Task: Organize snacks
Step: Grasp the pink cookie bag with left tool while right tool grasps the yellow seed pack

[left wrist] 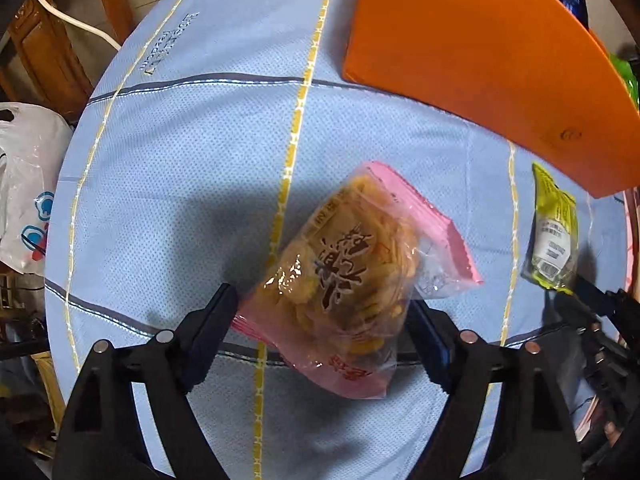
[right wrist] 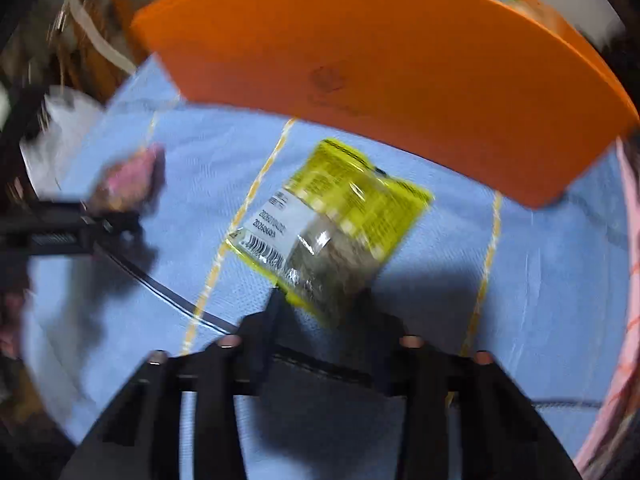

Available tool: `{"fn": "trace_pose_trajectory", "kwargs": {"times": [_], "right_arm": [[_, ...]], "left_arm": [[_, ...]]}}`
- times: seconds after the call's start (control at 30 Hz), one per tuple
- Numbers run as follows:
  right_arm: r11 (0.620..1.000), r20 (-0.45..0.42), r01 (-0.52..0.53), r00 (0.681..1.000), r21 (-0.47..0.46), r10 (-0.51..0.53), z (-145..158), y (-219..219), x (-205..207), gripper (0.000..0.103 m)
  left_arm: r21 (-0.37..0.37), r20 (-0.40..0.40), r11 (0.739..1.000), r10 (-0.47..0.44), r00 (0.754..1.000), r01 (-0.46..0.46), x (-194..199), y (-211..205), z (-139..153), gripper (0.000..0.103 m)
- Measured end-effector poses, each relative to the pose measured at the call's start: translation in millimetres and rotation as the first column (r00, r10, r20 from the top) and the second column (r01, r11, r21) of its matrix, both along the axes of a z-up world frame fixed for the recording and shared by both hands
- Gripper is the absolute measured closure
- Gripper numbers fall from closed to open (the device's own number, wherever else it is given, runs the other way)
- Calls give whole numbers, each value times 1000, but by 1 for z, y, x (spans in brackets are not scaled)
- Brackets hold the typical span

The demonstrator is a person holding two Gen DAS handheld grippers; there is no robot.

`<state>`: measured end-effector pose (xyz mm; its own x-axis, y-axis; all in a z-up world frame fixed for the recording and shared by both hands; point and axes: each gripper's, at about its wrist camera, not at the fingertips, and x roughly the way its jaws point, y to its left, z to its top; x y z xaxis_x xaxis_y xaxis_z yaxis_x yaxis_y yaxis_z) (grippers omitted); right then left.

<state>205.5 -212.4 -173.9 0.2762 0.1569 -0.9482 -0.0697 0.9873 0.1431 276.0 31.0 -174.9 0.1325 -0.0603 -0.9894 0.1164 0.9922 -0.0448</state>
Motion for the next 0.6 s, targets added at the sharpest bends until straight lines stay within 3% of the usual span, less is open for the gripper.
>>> {"fn": "trace_pose_trajectory", "kwargs": {"times": [0.07, 0.1, 0.13, 0.2, 0.27, 0.33, 0.5, 0.6], "right_arm": [[999, -22, 15, 1000, 40, -14, 0, -6, -5, 72], [992, -76, 52, 996, 113, -44, -4, -13, -6, 67], [985, -113, 94, 991, 148, -77, -7, -18, -8, 45], [968, -120, 185, 979, 170, -166, -5, -28, -15, 26], [948, -78, 250, 968, 197, -239, 6, -35, -14, 20], [947, -50, 270, 963, 173, -265, 11, -30, -7, 5], [950, -65, 303, 952, 79, -299, -9, 2, 35, 5], [967, -56, 247, 966, -69, -251, -26, 31, 49, 3]], "left_arm": [[10, 10, 1000, -8, 1000, 8, 0, 0, 0, 23], [23, 17, 1000, -15, 1000, 15, -3, 1, 2, 27], [35, 20, 999, -22, 1000, 22, -4, 0, 1, 28], [35, 25, 999, -38, 999, 37, -15, -16, 6, 28], [50, 32, 997, -54, 998, 52, -15, -18, 6, 28], [57, 34, 997, -60, 998, 58, -15, -20, 6, 28], [69, 47, 996, -62, 997, 58, -12, -30, 13, 24], [79, 47, 993, -94, 994, 90, -4, -33, 14, 23]]}}
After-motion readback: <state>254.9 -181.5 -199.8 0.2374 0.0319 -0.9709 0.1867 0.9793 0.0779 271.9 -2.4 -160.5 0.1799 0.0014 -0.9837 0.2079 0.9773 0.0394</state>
